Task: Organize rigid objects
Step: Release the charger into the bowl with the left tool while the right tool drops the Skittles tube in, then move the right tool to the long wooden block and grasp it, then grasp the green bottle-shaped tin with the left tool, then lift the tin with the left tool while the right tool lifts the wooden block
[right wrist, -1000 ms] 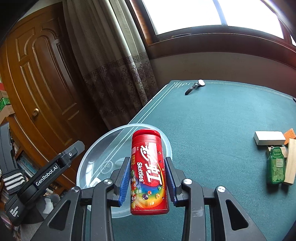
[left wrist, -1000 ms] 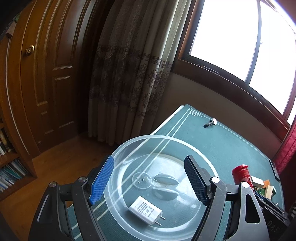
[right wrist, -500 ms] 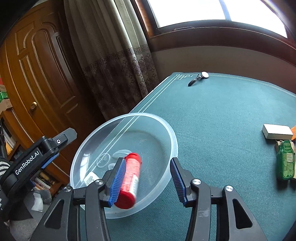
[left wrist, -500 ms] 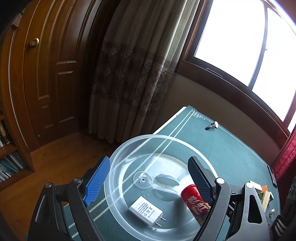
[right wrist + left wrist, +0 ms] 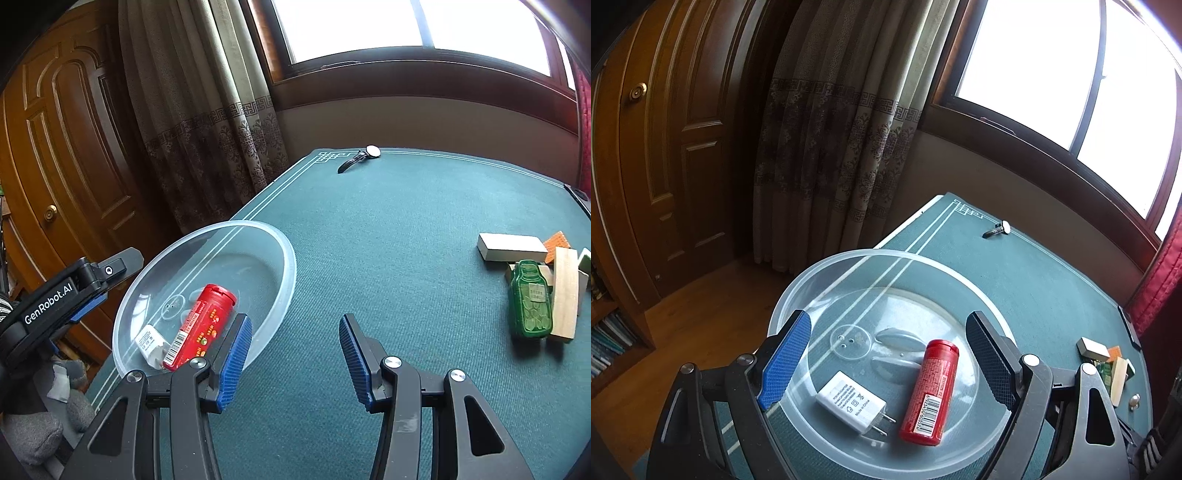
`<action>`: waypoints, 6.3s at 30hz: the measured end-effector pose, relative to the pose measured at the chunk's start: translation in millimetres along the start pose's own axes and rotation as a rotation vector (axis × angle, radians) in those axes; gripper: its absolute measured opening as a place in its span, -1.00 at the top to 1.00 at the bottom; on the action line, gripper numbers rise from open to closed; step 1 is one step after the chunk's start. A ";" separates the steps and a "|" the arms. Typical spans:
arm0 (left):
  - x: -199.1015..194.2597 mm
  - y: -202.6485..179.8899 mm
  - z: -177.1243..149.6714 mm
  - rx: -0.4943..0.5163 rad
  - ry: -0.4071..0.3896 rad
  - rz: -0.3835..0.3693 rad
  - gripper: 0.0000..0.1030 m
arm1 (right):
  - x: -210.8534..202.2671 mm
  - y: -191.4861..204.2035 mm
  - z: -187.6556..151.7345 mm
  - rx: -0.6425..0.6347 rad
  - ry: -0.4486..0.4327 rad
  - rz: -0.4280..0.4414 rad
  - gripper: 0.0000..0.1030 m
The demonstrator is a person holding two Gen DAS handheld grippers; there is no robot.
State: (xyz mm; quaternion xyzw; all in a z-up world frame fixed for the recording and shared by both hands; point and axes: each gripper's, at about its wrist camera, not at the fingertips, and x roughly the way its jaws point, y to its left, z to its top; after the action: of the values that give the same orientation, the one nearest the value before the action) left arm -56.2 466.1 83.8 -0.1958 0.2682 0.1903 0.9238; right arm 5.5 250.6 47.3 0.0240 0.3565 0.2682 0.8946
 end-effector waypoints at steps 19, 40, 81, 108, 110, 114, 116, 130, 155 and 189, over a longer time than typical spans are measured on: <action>14.1 -29.2 -19.6 0.090 0.070 -0.046 -0.69 | -30.4 -92.9 -9.5 0.159 -0.039 -0.207 -0.02; 15.0 -56.0 -32.8 0.152 0.116 -0.112 -0.69 | -39.7 -184.7 1.9 0.277 -0.044 -0.392 -0.02; 25.9 -193.1 -75.1 0.419 0.219 -0.279 -0.69 | -65.5 -210.3 -33.1 0.210 0.037 -0.289 0.54; 78.2 -289.4 -104.7 0.470 0.356 -0.356 -0.69 | -79.6 -225.9 -36.4 0.326 -0.053 -0.276 0.37; 83.3 -293.2 -107.2 0.477 0.354 -0.340 -0.69 | -80.5 -228.2 -36.6 0.337 -0.058 -0.288 0.37; 90.6 -296.2 -110.7 0.479 0.352 -0.327 -0.69 | -83.1 -238.2 -37.7 0.382 -0.064 -0.301 0.36; 91.6 -296.1 -111.8 0.482 0.344 -0.326 -0.68 | -83.1 -240.9 -38.6 0.398 -0.064 -0.302 0.28; 82.8 -278.4 -111.5 0.476 0.301 -0.388 0.13 | -87.9 -231.5 -41.0 0.341 -0.057 -0.336 -0.29; 67.4 -235.9 -111.3 0.387 0.328 -0.464 0.13 | -103.6 -246.2 -62.9 0.277 0.078 -0.593 -0.49; 62.2 -235.8 -112.4 0.392 0.315 -0.474 0.13 | -47.0 -240.0 -17.4 0.344 0.096 -0.603 -0.92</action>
State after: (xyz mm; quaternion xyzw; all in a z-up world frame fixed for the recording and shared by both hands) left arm 52.9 228.7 22.0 -0.0986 0.3858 -0.1174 0.9098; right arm 77.0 19.4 7.5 0.0552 0.4294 -0.0713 0.8986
